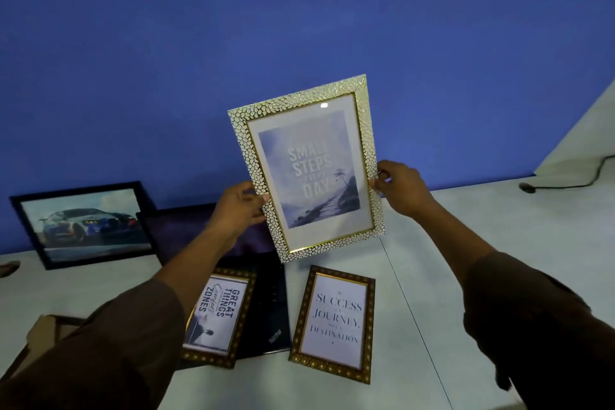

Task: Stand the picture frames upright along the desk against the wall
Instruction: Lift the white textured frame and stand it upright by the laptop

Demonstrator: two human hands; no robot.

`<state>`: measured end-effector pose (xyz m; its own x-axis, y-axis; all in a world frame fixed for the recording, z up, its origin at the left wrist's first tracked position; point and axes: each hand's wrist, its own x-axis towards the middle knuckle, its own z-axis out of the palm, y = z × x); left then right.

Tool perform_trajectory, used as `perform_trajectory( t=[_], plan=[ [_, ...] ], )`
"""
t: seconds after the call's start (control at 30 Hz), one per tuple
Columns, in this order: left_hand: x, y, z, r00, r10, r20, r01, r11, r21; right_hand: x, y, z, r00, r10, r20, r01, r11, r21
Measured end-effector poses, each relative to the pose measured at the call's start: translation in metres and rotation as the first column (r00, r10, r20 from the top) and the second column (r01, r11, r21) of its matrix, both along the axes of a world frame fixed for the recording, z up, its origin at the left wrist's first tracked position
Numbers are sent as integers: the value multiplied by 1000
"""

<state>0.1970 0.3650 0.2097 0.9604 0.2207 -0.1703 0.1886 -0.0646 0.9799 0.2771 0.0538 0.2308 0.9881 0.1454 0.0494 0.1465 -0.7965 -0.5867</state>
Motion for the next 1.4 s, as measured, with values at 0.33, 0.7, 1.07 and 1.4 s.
perform_trajectory(
  t=[0.33, 0.7, 1.07, 1.4],
  plan=[
    [68, -32, -43, 996, 33, -82, -29, 999, 42, 66, -21, -34, 995, -10, -103, 4, 998, -55],
    [134, -48, -106, 979, 119, -167, -94, 985, 146, 153, -36, -102, 969, 83, -234, -92, 995, -32],
    [174, -71, -152, 940, 248, -235, -146, 913, 380, 197, -46, -149, 951, 142, -273, -148, 989, -1],
    [187, -81, -147, 936, 216, -277, -88, 909, 408, 203, -59, -160, 949, 129, -287, -130, 991, 15]
  ],
)
